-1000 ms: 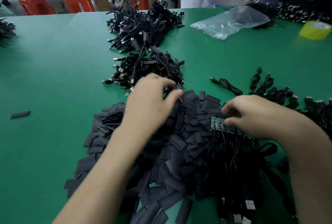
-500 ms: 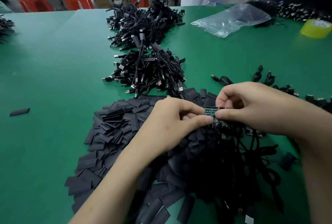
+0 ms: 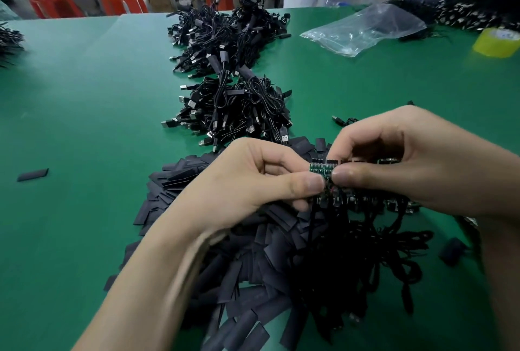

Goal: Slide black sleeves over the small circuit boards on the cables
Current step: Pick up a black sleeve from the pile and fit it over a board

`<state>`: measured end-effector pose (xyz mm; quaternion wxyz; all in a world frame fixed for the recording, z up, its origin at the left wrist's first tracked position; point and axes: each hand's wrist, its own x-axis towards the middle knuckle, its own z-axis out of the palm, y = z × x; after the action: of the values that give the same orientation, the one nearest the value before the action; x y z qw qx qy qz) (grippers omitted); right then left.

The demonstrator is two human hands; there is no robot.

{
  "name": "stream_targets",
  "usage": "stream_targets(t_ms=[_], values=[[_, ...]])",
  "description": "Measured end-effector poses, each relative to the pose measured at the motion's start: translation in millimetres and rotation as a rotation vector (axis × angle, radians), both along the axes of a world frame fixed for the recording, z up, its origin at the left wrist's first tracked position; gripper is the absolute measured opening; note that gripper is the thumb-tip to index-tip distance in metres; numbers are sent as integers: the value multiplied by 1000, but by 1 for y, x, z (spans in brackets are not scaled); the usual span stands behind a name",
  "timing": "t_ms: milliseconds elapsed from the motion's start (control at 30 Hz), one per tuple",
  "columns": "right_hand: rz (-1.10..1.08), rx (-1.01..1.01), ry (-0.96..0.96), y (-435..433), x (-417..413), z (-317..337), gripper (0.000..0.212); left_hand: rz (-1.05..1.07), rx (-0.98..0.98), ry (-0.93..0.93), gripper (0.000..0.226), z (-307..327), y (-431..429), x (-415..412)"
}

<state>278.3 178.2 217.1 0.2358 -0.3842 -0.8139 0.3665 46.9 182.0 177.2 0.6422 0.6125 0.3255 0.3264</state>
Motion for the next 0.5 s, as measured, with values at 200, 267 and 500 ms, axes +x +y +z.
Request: stream_targets(t_ms=[200,267,500], values=[[82,-107,138,0,2,0,16,-74,-115,-149,18,1,-8,5],[70,-179,83,0,9,-1,27,-44,-116,-170,10,5,-7,1],[-69,-252,-288,-1,31,-2,61,70,-18,-251,17,33,-10,-24]])
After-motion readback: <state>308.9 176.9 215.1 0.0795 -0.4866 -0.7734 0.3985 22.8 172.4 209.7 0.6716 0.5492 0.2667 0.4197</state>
